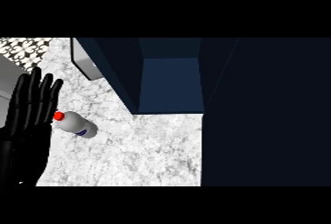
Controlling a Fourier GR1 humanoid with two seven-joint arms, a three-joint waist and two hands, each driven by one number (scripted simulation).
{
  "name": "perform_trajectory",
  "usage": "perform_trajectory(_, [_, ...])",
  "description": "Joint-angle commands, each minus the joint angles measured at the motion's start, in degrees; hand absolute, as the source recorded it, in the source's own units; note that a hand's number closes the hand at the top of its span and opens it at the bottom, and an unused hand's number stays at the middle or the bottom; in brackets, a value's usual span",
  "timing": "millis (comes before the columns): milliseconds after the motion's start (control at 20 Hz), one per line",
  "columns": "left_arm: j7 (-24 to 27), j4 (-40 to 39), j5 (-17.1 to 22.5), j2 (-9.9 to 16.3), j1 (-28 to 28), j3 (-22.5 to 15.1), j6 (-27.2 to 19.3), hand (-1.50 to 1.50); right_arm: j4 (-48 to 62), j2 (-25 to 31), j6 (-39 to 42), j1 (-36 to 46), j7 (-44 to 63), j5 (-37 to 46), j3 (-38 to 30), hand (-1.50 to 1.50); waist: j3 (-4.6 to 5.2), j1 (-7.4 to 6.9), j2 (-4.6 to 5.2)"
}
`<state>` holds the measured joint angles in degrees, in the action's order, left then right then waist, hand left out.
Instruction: Pick up the bottled water, place it into the cabinet and close the cabinet
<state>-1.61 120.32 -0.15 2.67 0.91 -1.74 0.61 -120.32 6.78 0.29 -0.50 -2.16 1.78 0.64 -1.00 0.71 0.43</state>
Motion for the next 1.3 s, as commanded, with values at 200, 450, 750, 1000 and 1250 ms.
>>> perform_trajectory(200, [1.8, -0.6, -3.0, 1.0, -0.7, 9.9, -6.1, -1.5, -7.1, -1.2, 1.4, -4.5, 4.7, -0.7, 4.3, -1.5, 1.04, -0.6, -0.56])
perform_trajectory(450, [-10.4, 1.0, 2.4, -2.6, 1.5, 13.2, -18.0, -1.5, -8.8, -1.6, 7.5, -10.3, 5.5, -8.3, 10.4, -1.5, 0.95, -0.43, -0.67])
perform_trajectory(750, [-16.0, 14.7, 1.4, -2.6, -7.2, 11.4, -17.7, -1.5, -20.0, -2.9, 5.0, -13.9, 13.0, -6.8, 15.8, -1.5, 1.01, -0.83, -0.62])
perform_trajectory(1000, [-27.0, 23.1, -4.2, -1.3, -5.5, 9.7, -20.0, -1.5, -25.5, -4.2, 1.6, -15.0, 17.5, 1.5, 22.7, -1.5, 0.99, -0.68, -0.6])
perform_trajectory(1250, [-35.3, 25.2, -5.6, 1.6, -1.1, 11.4, -21.8, -1.5, -24.9, -4.8, 0.3, -14.7, 18.5, 4.4, 26.8, -1.5, 0.99, -0.54, -0.56])
